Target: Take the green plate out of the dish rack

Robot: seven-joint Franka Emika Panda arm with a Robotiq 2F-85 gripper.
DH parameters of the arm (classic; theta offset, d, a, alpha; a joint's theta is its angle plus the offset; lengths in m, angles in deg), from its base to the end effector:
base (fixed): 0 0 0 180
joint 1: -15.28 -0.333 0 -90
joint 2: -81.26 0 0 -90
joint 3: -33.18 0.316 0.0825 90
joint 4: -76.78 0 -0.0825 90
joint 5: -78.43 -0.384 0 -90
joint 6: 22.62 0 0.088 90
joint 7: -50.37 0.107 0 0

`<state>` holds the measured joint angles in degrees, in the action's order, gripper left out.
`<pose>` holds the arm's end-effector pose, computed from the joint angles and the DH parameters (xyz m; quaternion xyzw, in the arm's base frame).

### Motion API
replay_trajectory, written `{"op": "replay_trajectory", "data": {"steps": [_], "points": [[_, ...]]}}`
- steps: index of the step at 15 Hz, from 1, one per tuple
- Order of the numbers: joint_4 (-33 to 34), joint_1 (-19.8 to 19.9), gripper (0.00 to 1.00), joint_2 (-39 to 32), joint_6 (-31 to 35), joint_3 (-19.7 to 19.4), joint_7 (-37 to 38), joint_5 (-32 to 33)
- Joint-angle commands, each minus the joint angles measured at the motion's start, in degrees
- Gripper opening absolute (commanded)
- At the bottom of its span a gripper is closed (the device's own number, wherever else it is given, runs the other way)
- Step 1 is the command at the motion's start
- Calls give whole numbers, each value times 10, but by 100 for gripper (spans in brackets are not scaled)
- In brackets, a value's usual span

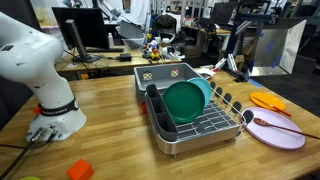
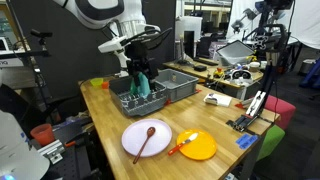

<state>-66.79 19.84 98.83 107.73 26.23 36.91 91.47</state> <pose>0.4289 -0.0930 0.3995 0.9927 0.0893 0.0219 0.0775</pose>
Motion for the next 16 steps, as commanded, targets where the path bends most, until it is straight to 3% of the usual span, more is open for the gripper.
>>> {"op": "replay_trajectory", "data": {"steps": [1, 8, 11, 12, 13, 16], "points": [[1, 2, 100, 0, -1, 2, -1, -1], [-10, -50, 100, -1, 34, 69, 0, 34], [-15, -71, 100, -3, 82, 107, 28, 69], [-16, -73, 100, -2, 107, 112, 37, 77], [-7, -78, 100, -2, 68, 108, 29, 53], [-8, -78, 100, -2, 89, 112, 36, 64]]}}
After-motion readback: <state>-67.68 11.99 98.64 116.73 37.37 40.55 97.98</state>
